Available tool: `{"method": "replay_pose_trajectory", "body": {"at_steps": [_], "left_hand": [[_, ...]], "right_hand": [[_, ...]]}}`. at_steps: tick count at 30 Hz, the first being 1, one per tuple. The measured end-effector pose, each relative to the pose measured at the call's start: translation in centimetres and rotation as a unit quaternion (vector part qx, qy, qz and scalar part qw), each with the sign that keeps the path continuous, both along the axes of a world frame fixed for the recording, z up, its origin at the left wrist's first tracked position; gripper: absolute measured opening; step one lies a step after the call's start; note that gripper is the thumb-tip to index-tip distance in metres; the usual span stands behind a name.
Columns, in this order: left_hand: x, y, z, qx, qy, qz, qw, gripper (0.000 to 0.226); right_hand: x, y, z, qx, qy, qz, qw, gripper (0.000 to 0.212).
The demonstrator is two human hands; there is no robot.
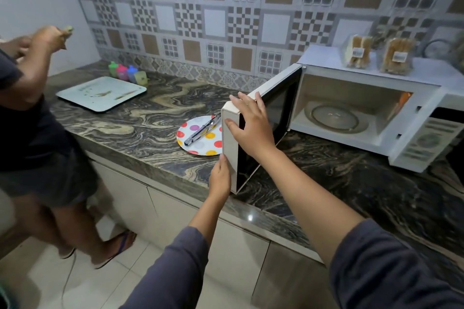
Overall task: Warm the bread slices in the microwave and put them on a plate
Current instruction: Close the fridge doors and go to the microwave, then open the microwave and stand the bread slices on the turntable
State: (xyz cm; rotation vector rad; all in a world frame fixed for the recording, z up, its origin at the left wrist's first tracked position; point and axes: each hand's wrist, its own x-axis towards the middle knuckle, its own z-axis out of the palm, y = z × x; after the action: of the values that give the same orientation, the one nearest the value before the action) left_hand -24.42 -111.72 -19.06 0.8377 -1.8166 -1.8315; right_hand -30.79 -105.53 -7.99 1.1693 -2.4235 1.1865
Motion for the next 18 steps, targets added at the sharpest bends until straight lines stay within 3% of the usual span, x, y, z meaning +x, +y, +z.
{"method": "replay_pose_trajectory", "body": {"at_steps": [4,8,13,18], "left_hand": [[-0.4,-0.7,3.3,-0.017,0.051,0.027,0.998,0.049],[-1.8,-1.8,8.3,-0.083,0.103,0.037,0.991,0.052],[-4.7,-0.7,16.7,-0.165,0.19,0.07,0.965,0.045],[-11.1,3.0,22.1,-0.225,0.233,0.018,0.946,0.047]], "right_hand": [[-0.7,1.7,0.2,-0.096,-0.075,0.084,0.989,0.041],[-1.7,4.2,1.0,-0.131,-0.1,0.126,0.978,0.035],[-5.0,7.3,4.2,-0.175,-0.086,0.096,0.976,0.035],[-10.4,11.5,7.4,-0.21,-0.054,0.058,0.975,0.035]]}}
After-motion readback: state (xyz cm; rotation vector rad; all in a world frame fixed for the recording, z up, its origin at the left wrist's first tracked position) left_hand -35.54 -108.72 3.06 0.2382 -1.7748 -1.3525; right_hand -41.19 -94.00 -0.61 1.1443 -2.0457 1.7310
